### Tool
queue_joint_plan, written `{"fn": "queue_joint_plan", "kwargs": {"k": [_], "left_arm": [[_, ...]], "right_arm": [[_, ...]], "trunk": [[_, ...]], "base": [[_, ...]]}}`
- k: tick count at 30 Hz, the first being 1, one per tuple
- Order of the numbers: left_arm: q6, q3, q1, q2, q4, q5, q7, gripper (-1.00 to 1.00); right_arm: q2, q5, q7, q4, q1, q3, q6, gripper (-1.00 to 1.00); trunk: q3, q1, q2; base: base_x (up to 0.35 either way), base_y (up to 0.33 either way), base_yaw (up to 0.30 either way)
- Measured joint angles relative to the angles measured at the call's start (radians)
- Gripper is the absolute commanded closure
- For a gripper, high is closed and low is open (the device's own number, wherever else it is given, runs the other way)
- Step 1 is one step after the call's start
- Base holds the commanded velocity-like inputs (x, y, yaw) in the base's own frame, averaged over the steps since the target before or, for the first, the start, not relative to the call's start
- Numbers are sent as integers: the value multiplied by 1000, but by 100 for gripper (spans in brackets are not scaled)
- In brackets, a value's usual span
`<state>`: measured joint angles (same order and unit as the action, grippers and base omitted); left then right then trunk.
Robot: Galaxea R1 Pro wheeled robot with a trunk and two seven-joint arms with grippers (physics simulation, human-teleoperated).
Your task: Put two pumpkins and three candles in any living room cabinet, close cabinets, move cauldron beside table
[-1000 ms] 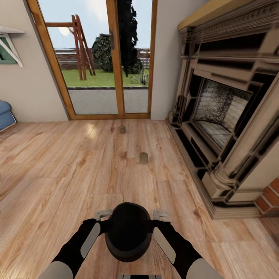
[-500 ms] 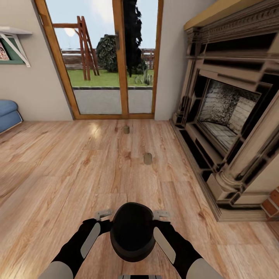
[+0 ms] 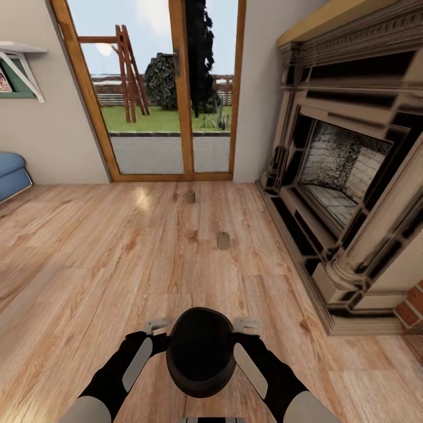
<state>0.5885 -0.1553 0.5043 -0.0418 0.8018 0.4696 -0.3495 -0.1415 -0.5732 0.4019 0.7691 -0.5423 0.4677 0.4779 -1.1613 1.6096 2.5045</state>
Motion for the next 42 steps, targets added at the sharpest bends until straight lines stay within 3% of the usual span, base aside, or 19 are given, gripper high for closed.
{"fn": "queue_joint_plan", "kwargs": {"k": [5,8,36,42], "left_arm": [[0,-1,0,-2,-1,-1,0,-100],[0,-1,0,-1,-1,-1,0,-100],[0,-2,0,-3,-1,8,4,-100],[0,-2,0,-4,-1,9,5,-100]], "right_arm": [[-2,-4,99,3,0,1,7,-100],[-4,-5,119,0,0,1,7,-100],[-6,-4,118,-15,0,2,3,-100],[-6,-4,118,-14,0,4,2,-100]], "trunk": [[0,0,0],[0,0,0],[0,0,0],[-23,3,1]], "base": [[0,0,-1],[0,0,0],[0,0,0],[0,0,0]]}}
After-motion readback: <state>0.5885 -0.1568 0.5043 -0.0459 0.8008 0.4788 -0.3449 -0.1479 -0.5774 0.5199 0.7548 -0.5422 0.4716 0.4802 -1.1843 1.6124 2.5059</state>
